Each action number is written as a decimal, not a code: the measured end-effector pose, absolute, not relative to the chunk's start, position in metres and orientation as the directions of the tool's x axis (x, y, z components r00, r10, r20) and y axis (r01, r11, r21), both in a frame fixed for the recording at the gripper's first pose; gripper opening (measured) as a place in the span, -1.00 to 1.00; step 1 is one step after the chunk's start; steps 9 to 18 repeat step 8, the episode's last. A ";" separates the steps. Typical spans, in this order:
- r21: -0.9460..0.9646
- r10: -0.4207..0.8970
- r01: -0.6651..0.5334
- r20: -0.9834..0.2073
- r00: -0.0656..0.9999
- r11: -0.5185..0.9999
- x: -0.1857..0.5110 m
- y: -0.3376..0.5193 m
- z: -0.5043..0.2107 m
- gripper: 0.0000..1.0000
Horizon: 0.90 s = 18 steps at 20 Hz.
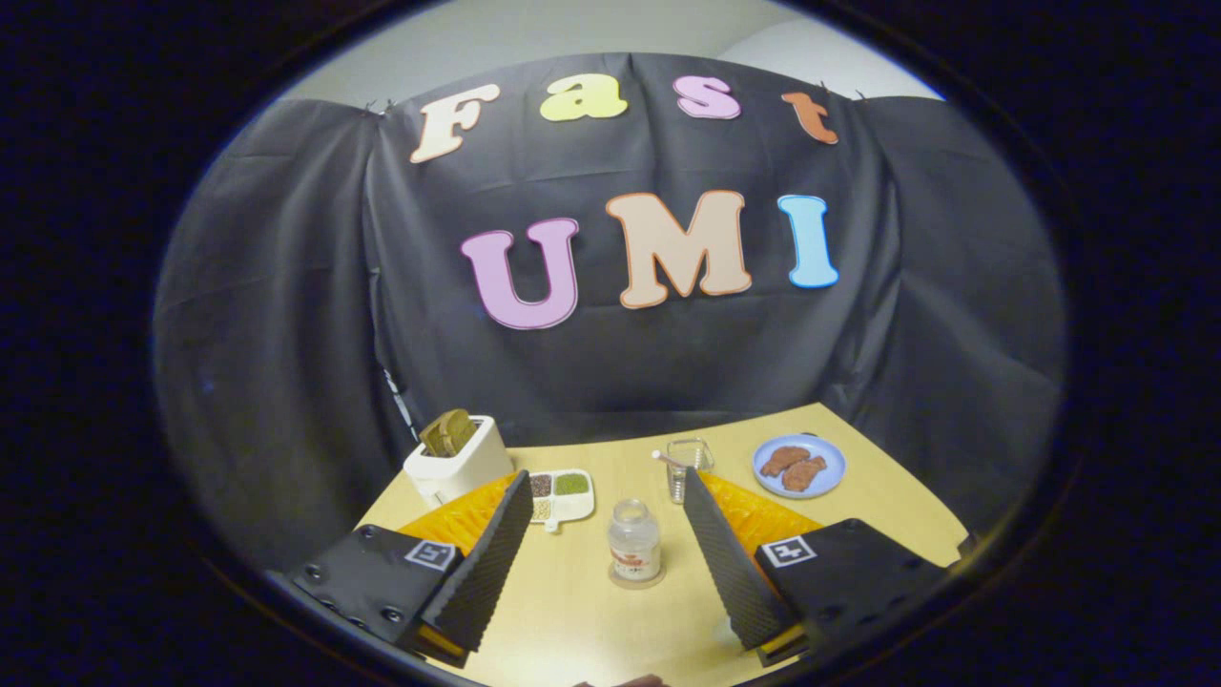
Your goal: Take the bottle from table, then pour the juice into the cup, finally place the bottle on the coaster
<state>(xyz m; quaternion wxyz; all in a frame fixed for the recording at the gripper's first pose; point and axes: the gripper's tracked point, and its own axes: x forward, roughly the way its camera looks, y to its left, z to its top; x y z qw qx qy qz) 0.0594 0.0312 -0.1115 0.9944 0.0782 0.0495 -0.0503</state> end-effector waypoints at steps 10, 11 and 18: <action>0.103 -0.082 0.090 -0.086 0.993 0.991 0.043 -0.002 -0.082 0.98; 0.103 -0.082 0.090 -0.086 0.993 0.991 0.043 -0.002 -0.082 0.98; 0.103 -0.082 0.090 -0.086 0.993 0.991 0.043 -0.002 -0.082 0.98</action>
